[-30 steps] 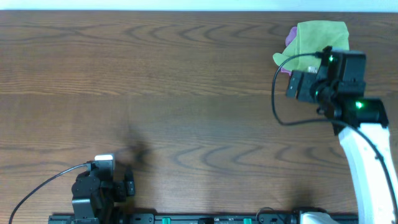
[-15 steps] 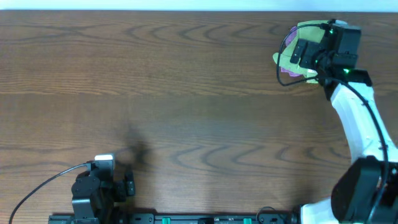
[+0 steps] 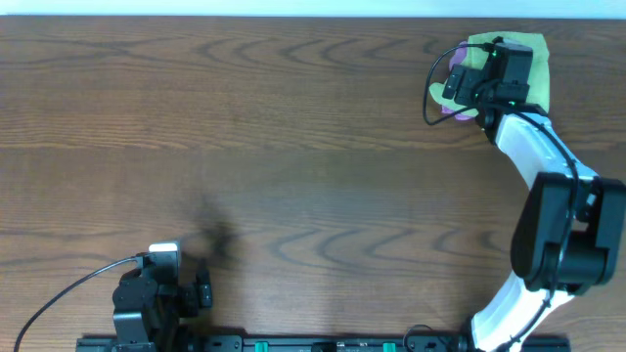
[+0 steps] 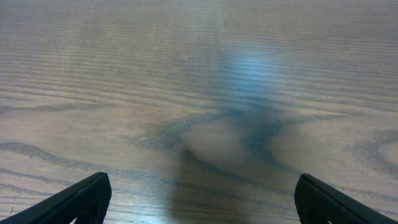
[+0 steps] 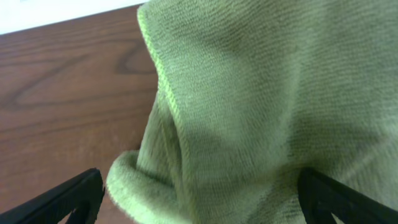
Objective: Fold the cloth
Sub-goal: 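Reach the right gripper to the green cloth and pinch its edge, then pull the green cloth leftward off the pile with the right gripper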
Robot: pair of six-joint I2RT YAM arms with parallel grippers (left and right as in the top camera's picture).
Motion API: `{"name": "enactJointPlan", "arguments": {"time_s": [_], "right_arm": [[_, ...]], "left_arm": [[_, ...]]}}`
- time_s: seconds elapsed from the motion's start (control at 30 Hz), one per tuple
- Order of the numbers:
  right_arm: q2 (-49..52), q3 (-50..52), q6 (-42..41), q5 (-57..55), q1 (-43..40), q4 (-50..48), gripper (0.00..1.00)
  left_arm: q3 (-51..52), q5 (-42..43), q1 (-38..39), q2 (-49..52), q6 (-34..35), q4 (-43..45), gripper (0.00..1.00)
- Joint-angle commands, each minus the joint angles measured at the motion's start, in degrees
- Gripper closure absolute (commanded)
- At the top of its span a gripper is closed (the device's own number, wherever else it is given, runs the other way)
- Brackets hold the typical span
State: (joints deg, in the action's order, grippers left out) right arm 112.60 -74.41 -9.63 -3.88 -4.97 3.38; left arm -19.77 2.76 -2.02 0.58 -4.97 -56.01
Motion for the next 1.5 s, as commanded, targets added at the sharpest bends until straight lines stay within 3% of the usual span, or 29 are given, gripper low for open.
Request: {"name": "enactJointPlan", "arguments": {"time_s": [0.0,0.1,0.3,0.4,0.6,0.93,1.27,1.47], "right_arm": [[1.5,-0.7,-0.1,-1.9,-0.4,-1.1,0.04],[1.9,-0.7,-0.2,-3.7,-0.4,-1.2,0.13],[0.4,-1.0,0.1,-3.9,-0.3,-1.8,0.76],[-2.1,-1.0,1.2,-3.8,-0.2,-1.7,0.96],[-10.9,-1.0,4.3,-3.8,-0.2,4.2,0.99],[-28.0,-1.0,7.1,-0.2,5.4,27.5,0.99],[-37.7,-1.0,3.5,1.5,25.0,41.8,0.99],[-37.3,-1.0,-1.6,9.7,36.3,40.7,0.98]], "left_arm": [[1.4,-0.6,0.3,-0.4,-1.2,-1.9,0.05],[1.4,-0.6,0.3,-0.4,-1.2,-1.9,0.05],[1.4,-0.6,0.3,-0.4,-1.2,-1.9,0.04],[1.4,-0.6,0.3,-0.4,-1.2,-1.9,0.05],[1.4,-0.6,0.3,-0.4,-1.2,-1.9,0.05],[1.4,-0.6,0.3,-0.4,-1.2,-1.9,0.05],[1.4,-0.6,0.3,-0.4,-1.2,-1.9,0.05],[1.4,-0.6,0.3,-0.4,-1.2,-1.9,0.05]]}}
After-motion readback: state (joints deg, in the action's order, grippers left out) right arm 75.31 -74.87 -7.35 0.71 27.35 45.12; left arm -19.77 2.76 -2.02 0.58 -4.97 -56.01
